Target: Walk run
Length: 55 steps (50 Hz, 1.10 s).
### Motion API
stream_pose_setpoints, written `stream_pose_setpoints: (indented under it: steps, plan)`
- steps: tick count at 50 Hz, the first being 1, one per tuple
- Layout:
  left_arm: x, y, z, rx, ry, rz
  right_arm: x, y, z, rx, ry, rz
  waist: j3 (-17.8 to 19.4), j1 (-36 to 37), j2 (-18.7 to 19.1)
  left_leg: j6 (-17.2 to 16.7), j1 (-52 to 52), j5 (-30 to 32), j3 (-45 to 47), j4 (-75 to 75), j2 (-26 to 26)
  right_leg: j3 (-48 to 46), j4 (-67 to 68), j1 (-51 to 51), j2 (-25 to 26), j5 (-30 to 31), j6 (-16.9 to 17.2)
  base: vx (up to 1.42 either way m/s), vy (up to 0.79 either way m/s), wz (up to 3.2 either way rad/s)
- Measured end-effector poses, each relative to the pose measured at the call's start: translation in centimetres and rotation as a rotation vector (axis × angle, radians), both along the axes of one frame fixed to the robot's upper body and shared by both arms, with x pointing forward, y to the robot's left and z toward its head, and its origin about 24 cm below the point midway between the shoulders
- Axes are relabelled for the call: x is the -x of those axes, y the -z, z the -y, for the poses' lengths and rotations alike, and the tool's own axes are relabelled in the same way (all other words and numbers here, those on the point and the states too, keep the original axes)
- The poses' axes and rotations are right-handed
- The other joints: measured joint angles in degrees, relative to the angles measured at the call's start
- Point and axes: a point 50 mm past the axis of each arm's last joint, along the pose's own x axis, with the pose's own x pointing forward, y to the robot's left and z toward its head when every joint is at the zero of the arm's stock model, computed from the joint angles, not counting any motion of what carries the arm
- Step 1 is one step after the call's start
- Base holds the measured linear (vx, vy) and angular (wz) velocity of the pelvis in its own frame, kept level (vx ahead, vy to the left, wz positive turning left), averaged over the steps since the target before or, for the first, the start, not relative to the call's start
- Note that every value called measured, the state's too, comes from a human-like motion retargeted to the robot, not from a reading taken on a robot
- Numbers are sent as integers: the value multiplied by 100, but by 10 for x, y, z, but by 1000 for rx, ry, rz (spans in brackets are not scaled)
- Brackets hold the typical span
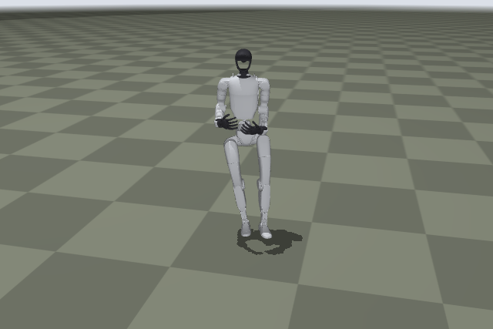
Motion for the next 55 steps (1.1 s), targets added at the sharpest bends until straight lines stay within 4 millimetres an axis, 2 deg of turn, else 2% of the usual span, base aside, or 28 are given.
stream_pose_setpoints:
  steps: [2, 5, 12, 15, 17, 20, 23, 26, 29, 33, 35, 37, 38, 40, 42, 43, 47, 50, 53, 55]
  plan:
    - [2, 2, -5, -14, -17, -8, 8, 4, -7, -9, -127, -37, 19, 55, -34, 34, -58, 335, -417, -315, -114, 175, 22, 43, 60, -32, -24, 20, -4, -98]
    - [7, 4, -7, -16, -45, -23, 16, 7, -16, -69, -221, -79, 4, 60, -77, 66, -23, 390, -904, -634, -207, 374, 65, 116, 98, -108, -33, 22, 1, -81]
    - [9, 5, -1, 24, -86, -48, 29, 14, -35, -121, -361, -133, -283, -171, 49, 164, 174, 429, -488, -444, -41, 536, 202, 252, 195, -376, -46, 39, 17, -48]
    - [5, 2, 3, 31, -70, -34, 34, 16, -42, -179, -359, -161, -452, -156, 32, 180, 229, 171, -621, -360, -137, 663, 343, 274, 138, -466, -71, 40, 20, -53]
    - [1, 0, 4, 21, -50, -15, 35, 16, -44, -203, -369, -165, -508, -94, 6, 242, 306, 42, -373, -357, -85, 711, 511, 255, 113, -483, -106, 40, 22, -57]
    - [-6, -5, 5, 1, -20, 15, 36, 14, -47, -190, -391, -146, -549, 42, 14, 431, 499, -126, -199, -443, -79, 636, 840, 165, 75, -303, -69, 34, 19, -59]
    - [-16, -9, 5, -11, -21, 42, 34, 15, -49, -163, -435, -140, -543, 148, 77, 484, 652, -254, -33, -518, -13, 623, 1373, -40, 29, 204, 193, 27, 19, -74]
    - [-26, -14, 5, -9, -43, 57, 23, 12, -47, -185, -423, -133, -530, 175, 202, 489, 835, -370, 131, -614, 99, 675, 2014, -323, 103, 736, 563, 18, 16, -67]
    - [-39, -20, 5, 8, -50, 69, -3, 1, -39, -223, -264, -86, -516, 123, 327, 532, 984, -440, 223, -674, 191, 510, 2569, -586, 180, 888, 795, 10, 12, -38]
    - [-57, -31, 6, 30, -37, 84, -44, -25, -23, -169, 94, 54, -489, 68, 374, 656, 1151, -475, 343, -700, 197, -222, 2707, -769, -115, 511, 651, 5, 7, -23]
    - [-63, -36, 8, 38, -37, 95, -56, -39, -18, -99, 228, 151, -492, 58, 329, 717, 1268, -497, 424, -741, 119, -530, 2330, -742, -288, 322, 598, 7, 6, -24]
    - [-65, -39, 13, 56, -32, 101, -64, -49, -19, -29, 294, 222, -503, -4, 224, 760, 1399, -533, 457, -784, -54, -708, 1723, -679, -432, 273, 682, 13, 4, -13]
    - [-64, -40, 15, 67, -27, 100, -66, -52, -21, -9, 296, 248, -521, -23, 164, 775, 1474, -555, 495, -811, -145, -746, 1395, -657, -493, 334, 694, 17, 2, -32]
    - [-63, -40, 18, 88, -17, 95, -69, -58, -29, 21, 269, 292, -551, 58, 150, 763, 1623, -599, 646, -894, -155, -1321, 966, -550, -577, 338, 71, 16, -1, -80]
    - [-62, -40, 20, 111, -2, 88, -72, -62, -41, 43, 209, 315, -587, 290, 135, 736, 1745, -650, 881, -963, -152, -1990, 761, -305, -667, 19, -22, 15, -6, -121]
    - [-61, -39, 21, 121, 10, 81, -72, -63, -46, 50, 178, 324, -615, 376, 105, 727, 1789, -669, 962, -987, -184, -2668, 554, -116, -884, 32, 110, 12, -5, -83]
    - [-56, -35, 29, 153, 48, 49, -74, -71, -57, 84, 72, 390, -564, 497, 49, 679, 2000, -683, 1137, -1079, -236, -1117, 475, -118, -539, -51, 295, 8, -2, -44]
    - [-52, -33, 35, 161, 72, 37, -75, -76, -61, 137, 22, 452, -562, 410, 104, 659, 2025, -695, 1165, -1065, -213, -1860, 337, -5, -739, 62, 292, 7, 2, -11]
    - [-48, -33, 40, 173, 116, 36, -74, -79, -67, 178, -20, 496, -530, 209, 157, 664, 2050, -711, 1067, -1049, -209, -1219, 399, -73, -551, 48, 252, 4, 1, 14]
    - [-47, -33, 43, 185, 140, 31, -73, -78, -69, 187, -41, 501, -529, 218, 163, 646, 2072, -725, 1136, -1064, -204, -1352, 400, -66, -598, 50, 255, 0, 0, 0]
